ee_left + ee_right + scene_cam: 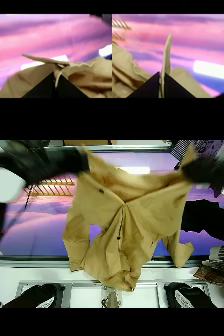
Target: Fold the clothes and pants, and hang the long-sleeved shirts on hangers.
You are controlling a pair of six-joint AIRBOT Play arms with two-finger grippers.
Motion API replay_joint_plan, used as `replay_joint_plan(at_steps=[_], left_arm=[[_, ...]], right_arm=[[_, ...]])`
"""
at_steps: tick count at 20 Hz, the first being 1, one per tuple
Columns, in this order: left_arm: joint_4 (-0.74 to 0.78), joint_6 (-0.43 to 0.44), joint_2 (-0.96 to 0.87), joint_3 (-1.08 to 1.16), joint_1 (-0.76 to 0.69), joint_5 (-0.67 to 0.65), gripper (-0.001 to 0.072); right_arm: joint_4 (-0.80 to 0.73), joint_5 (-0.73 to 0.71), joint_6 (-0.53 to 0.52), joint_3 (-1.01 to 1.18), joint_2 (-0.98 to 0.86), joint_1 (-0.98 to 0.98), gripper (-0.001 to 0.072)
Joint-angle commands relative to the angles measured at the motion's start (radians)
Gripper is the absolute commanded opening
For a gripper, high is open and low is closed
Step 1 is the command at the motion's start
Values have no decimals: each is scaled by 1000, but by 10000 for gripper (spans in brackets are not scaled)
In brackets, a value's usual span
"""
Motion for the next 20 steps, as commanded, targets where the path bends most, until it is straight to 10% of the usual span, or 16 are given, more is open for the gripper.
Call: replay_joint_plan(at_steps=[1,6,8,9,17,20], left_arm=[[0,-11,79,-336,-92,-21,15],[2,-82,99,-673,-222,100,14],[2,-96,78,-689,-219,97,15],[0,-96,67,-680,-210,92,14],[1,-95,21,-606,-156,74,15],[3,-95,21,-607,-154,69,15]], right_arm=[[-90,18,-8,-374,121,85,13],[-83,19,12,-757,220,123,47],[-96,30,8,-760,219,122,602],[-113,30,8,-741,221,122,718],[-106,67,-47,-563,278,254,703],[-216,127,58,-604,245,458,578]])
